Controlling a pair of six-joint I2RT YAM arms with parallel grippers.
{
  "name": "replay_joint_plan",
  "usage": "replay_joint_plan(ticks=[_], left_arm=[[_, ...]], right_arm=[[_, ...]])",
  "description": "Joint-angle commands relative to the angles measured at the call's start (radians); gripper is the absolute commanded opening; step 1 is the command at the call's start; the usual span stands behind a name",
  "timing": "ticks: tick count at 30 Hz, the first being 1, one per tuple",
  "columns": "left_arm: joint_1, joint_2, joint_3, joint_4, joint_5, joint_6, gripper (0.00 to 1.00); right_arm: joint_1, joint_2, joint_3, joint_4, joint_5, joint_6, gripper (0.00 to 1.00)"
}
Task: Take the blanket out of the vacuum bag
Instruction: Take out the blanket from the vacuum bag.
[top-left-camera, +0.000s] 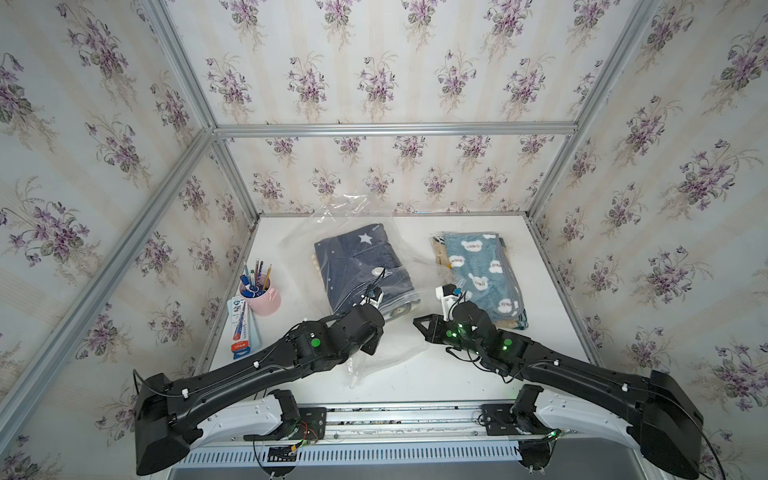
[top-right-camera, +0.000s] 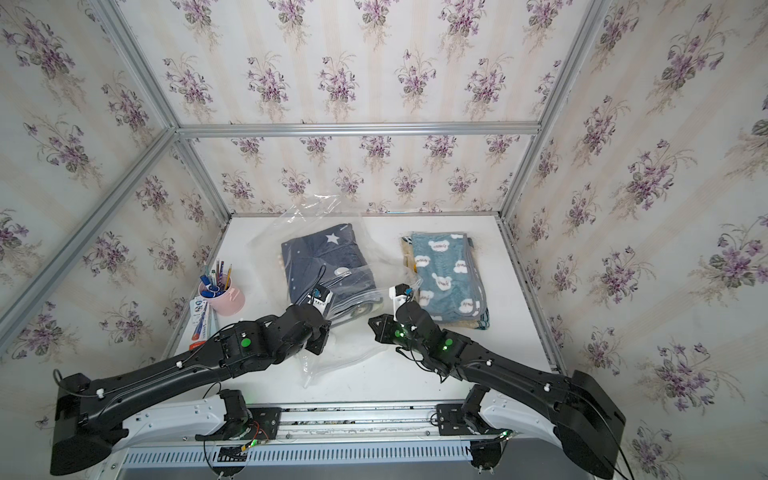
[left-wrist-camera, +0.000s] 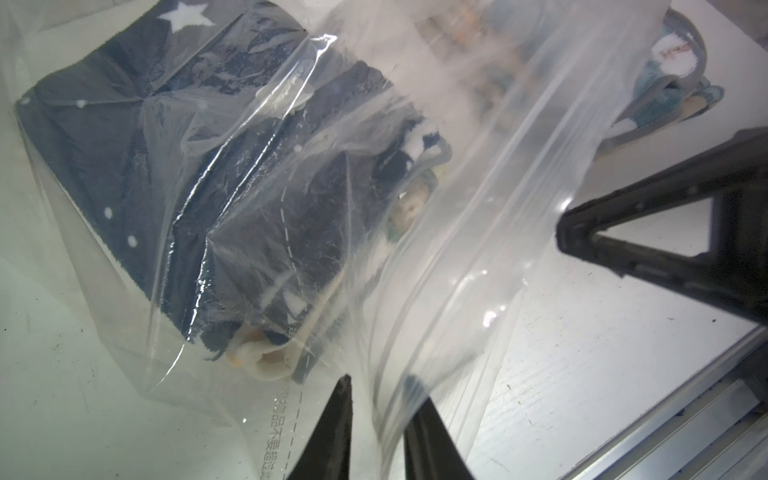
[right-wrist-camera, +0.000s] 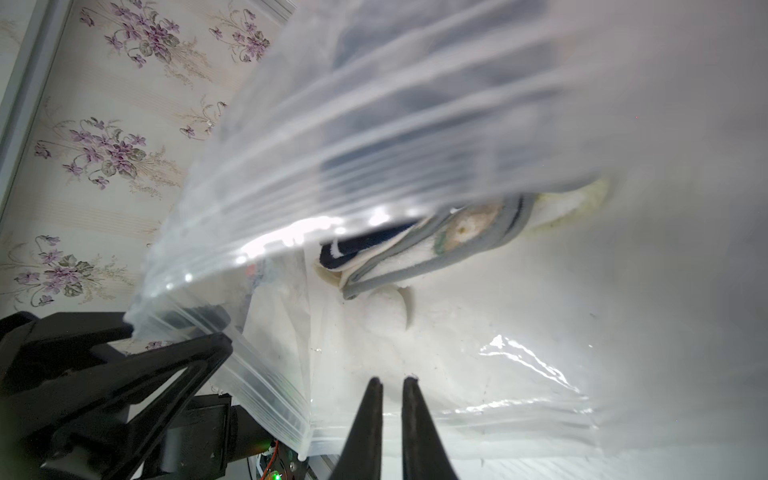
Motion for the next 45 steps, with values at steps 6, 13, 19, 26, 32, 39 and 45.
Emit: replay_joint_plan(ticks=[6, 13, 19, 26, 32, 39, 45], left_arm=[[0.0, -0.014, 0.008, 0.021, -0.05, 0.006, 0.22], [0.0, 0.009, 0.035, 0.025, -0.067, 0.01, 0.19], [0.0, 0.008, 0.021, 0.038, -0.072, -0.003, 0.14], [0.0, 0.009, 0.043, 0.048, -0.086, 0.016, 0.13], [0.0, -0.001, 0.042, 0.054, -0.081, 0.006, 0.13], [0.001, -0.027, 0.035, 0.034, -0.066, -0.009, 0.12], [0.0, -0.088, -0.009, 0.031, -0.07, -0.015, 0.13]], right_arm=[[0.096, 0.214, 0.046, 0.185, -0.036, 0.015, 0.11], [0.122, 0.307, 0.048, 0.238, -0.067, 0.014, 0.1], [0.162, 0.328, 0.041, 0.236, -0.03, 0.01, 0.1], [0.219, 0.369, 0.016, 0.249, -0.008, 0.039, 0.09], [0.226, 0.377, 0.019, 0.242, 0.004, 0.03, 0.09], [0.22, 0.417, 0.128, 0.156, 0.037, -0.055, 0.09], [0.148, 0.479, 0.22, 0.144, -0.052, -0.104, 0.1]])
